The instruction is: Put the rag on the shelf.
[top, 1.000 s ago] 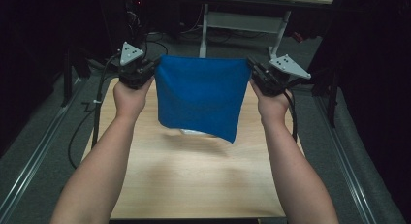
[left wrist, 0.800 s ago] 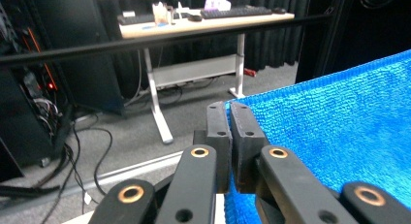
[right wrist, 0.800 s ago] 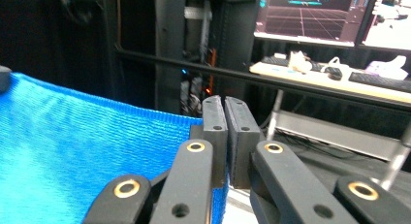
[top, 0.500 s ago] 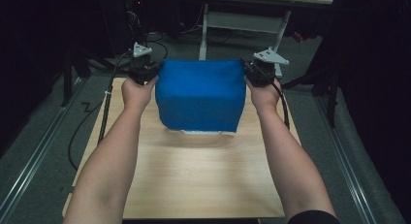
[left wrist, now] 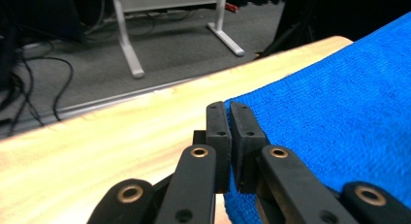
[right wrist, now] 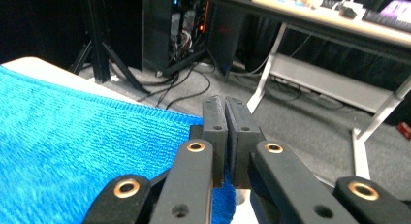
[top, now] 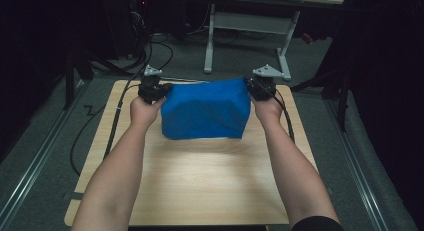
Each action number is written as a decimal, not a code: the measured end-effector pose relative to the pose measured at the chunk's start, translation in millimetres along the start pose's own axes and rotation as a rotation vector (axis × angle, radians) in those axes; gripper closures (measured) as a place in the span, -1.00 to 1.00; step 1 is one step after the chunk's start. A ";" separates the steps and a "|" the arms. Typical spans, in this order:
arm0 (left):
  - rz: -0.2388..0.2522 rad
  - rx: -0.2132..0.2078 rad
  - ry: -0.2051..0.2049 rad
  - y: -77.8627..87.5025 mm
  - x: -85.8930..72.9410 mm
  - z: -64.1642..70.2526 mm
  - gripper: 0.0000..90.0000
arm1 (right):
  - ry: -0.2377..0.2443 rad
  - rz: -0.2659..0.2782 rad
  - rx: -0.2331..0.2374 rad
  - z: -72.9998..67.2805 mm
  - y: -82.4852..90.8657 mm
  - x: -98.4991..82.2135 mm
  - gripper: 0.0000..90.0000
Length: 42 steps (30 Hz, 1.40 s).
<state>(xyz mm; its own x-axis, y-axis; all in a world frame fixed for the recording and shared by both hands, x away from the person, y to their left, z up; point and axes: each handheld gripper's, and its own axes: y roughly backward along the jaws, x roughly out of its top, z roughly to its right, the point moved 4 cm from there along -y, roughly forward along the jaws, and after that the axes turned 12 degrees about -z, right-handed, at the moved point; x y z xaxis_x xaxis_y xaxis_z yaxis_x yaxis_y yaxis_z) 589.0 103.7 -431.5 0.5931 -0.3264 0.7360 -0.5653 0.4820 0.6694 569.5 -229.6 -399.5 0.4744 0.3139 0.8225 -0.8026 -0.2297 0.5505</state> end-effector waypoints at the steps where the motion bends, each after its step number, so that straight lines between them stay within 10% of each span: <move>1: -0.004 -0.007 0.004 -1.6 -3.5 0.3 0.95 | -0.002 -0.005 0.002 -0.4 -0.9 -3.6 0.97; 21: 0.018 -0.127 0.086 -11.9 -55.5 9.4 0.95 | -0.039 -0.060 0.067 -19.4 -7.9 -62.1 0.97; 42: -0.027 -0.134 0.084 -28.5 -76.1 11.4 0.95 | -0.017 -0.097 0.085 -29.3 -19.0 -89.7 0.97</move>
<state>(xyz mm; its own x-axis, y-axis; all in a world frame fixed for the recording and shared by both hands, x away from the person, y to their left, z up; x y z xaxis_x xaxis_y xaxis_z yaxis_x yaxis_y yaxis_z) 553.4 105.6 -505.4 0.6566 -0.2741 0.7027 -0.4701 0.5798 0.6654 531.6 -226.3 -487.9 0.5547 0.3234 0.7666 -0.7193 -0.2766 0.6372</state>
